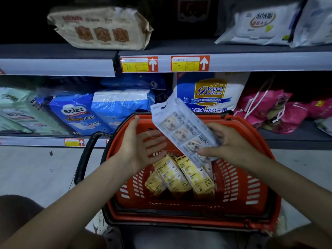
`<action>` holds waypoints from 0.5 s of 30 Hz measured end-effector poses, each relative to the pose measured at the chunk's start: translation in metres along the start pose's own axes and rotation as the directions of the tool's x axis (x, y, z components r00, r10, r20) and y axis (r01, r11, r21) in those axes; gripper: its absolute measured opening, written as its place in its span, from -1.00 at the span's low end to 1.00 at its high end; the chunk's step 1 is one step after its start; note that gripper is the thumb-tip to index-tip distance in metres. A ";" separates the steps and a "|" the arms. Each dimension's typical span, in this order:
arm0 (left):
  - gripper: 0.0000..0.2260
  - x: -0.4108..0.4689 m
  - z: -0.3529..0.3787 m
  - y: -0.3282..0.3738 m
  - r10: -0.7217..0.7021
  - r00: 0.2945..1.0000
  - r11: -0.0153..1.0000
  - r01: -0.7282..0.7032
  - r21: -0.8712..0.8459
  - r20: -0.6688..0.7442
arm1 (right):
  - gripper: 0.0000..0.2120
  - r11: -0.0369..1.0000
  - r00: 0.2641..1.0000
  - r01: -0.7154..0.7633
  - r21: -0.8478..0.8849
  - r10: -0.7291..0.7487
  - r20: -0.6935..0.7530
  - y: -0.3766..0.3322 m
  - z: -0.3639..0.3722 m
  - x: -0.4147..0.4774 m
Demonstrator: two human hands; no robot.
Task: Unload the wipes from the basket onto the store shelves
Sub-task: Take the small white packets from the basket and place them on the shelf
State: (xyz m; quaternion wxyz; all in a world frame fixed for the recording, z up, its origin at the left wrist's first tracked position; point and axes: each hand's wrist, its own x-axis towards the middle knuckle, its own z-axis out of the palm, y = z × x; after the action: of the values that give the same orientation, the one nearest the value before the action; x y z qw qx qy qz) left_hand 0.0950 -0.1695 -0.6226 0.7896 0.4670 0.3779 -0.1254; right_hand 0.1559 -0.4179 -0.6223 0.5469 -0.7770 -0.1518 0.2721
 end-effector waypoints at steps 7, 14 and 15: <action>-0.41 -0.001 -0.006 0.006 -0.006 0.978 0.950 -0.061 0.307 0.210 | -0.31 0.217 0.724 0.472 -0.855 -0.648 0.236 -0.006 -0.013 -0.010; -0.39 -0.018 0.015 -0.022 0.142 0.824 0.582 -0.518 0.627 0.549 | -0.43 0.118 0.724 0.447 -0.887 -0.630 0.281 -0.004 -0.013 -0.014; -0.30 -0.016 0.014 -0.027 0.198 0.813 0.528 -0.559 0.639 0.548 | -0.46 0.097 0.715 0.438 -0.894 -0.640 0.281 -0.004 -0.011 -0.015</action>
State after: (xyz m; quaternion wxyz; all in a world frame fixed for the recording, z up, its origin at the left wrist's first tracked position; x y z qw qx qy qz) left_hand 0.0758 -0.1978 -0.6252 0.5757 0.7950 -0.0030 -0.1912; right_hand 0.1504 -0.4333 -0.6117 0.0777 -0.8480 -0.5006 -0.1559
